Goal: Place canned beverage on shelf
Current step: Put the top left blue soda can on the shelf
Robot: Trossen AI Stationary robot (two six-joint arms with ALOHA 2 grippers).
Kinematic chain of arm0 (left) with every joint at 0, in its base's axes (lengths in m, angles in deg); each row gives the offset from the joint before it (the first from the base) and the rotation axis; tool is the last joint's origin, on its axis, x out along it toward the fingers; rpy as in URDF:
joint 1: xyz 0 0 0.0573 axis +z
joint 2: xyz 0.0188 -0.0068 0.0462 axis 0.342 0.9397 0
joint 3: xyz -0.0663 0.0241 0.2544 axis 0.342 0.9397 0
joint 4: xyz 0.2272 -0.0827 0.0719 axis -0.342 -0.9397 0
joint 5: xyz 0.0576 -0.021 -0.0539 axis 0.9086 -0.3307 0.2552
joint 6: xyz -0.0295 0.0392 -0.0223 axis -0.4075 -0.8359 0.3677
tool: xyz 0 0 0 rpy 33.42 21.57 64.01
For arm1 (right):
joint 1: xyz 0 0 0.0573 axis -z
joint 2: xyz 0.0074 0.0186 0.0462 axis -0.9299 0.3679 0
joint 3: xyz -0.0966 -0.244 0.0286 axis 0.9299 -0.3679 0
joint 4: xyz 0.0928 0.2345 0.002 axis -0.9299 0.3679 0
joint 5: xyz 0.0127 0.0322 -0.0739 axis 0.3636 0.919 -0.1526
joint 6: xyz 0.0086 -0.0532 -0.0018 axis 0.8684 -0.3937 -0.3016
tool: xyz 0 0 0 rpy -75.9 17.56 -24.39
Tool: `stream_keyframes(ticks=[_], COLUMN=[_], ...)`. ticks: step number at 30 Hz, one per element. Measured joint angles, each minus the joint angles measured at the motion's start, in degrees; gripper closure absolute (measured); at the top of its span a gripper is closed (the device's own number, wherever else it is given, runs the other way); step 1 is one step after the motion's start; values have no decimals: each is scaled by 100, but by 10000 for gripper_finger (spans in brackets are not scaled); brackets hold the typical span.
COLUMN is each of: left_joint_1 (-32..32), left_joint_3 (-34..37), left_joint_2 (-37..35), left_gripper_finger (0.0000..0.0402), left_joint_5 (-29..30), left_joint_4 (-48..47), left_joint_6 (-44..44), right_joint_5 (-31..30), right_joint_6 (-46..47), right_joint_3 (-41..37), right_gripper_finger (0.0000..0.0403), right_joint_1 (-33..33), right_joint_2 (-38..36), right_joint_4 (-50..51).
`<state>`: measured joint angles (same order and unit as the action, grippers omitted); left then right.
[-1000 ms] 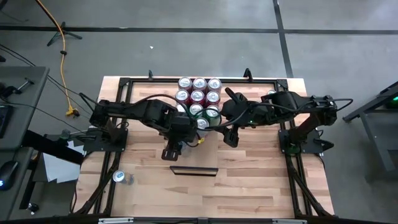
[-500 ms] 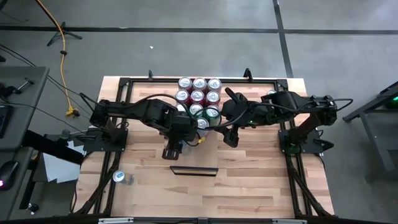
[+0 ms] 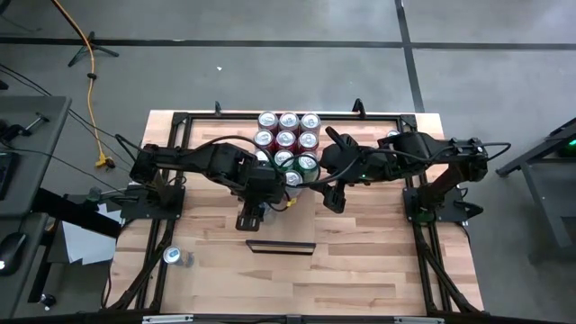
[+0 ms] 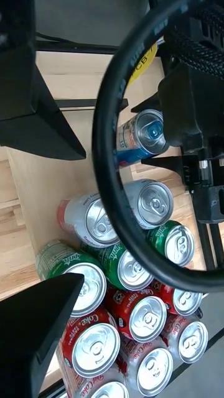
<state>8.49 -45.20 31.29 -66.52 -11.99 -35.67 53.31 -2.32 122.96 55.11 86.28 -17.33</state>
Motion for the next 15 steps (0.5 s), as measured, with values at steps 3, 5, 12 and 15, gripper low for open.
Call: stream_keyframes(ticks=[3,5,12,15], left_joint_1=[25,40,68,68], left_joint_3=[0,-5,-11,-65], left_joint_2=[0,-1,-7,-4], left_gripper_finger=[201,193,145,131], left_joint_5=[0,1,0,-23], left_joint_4=[2,8,7,-4], left_joint_6=[36,54,73,104], right_joint_5=[0,0,0,-1], right_joint_6=[0,0,0,0], right_joint_3=[0,0,0,0], right_gripper_finger=[105,105,105,105], right_joint_1=[0,0,0,0], right_joint_2=[1,1,0,1], right_joint_4=[0,0,-1,-2])
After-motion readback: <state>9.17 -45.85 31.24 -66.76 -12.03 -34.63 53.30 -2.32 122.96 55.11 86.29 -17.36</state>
